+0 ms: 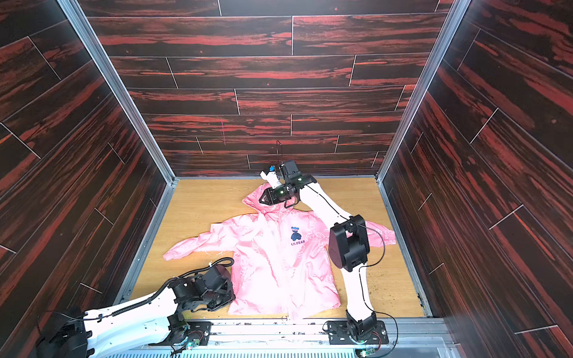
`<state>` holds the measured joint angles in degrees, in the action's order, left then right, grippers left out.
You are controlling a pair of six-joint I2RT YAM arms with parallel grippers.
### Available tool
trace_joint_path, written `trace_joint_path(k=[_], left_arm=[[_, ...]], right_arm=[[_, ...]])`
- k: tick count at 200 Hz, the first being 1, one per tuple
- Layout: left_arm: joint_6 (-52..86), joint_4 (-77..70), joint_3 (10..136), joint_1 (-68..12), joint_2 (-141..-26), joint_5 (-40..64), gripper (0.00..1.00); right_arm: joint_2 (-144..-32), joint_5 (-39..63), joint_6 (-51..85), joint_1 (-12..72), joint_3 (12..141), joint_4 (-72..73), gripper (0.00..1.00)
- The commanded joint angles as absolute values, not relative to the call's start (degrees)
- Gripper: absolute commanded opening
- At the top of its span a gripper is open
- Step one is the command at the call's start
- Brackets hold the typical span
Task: Unzip the jacket
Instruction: Smooth out the jacket at the center of the board.
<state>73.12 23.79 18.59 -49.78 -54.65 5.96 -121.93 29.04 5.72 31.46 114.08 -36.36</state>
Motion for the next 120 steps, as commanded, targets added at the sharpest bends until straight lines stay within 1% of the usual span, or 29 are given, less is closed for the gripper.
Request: trace_joint_path(k=[1, 37, 73, 84, 99, 120], left_arm=[[74.0, 29.8, 16.27, -49.92, -55.63, 4.13, 0.0], [74.31, 29.67, 16.0, -49.92, -55.77, 3.98, 0.0], [75.18, 29.77, 15.32, -49.9, -55.12, 4.02, 0.0], [75.54, 29.55, 15.11, -49.92, -54.71, 3.87, 0.0], [75.95, 29.82, 14.9, -49.84, -54.18, 3.47, 0.0], [76.36, 30.75, 14.85, -49.83, -53.39, 2.71, 0.0]], right_arm=[[-123.24, 34.52, 7.66, 34.48, 114.12, -36.77, 0.29], [-128.42, 35.02, 8.5, 35.48, 112.91, -34.87, 0.25], [-132.51, 28.73, 7.0, 34.98, 111.53, -35.69, 0.21], [-133.48, 28.26, 6.53, 34.33, 110.83, -35.6, 0.2], [-133.76, 26.69, 6.76, 33.54, 108.71, -34.23, 0.18], [-133.16, 25.07, 6.32, 32.86, 105.68, -31.88, 0.18]])
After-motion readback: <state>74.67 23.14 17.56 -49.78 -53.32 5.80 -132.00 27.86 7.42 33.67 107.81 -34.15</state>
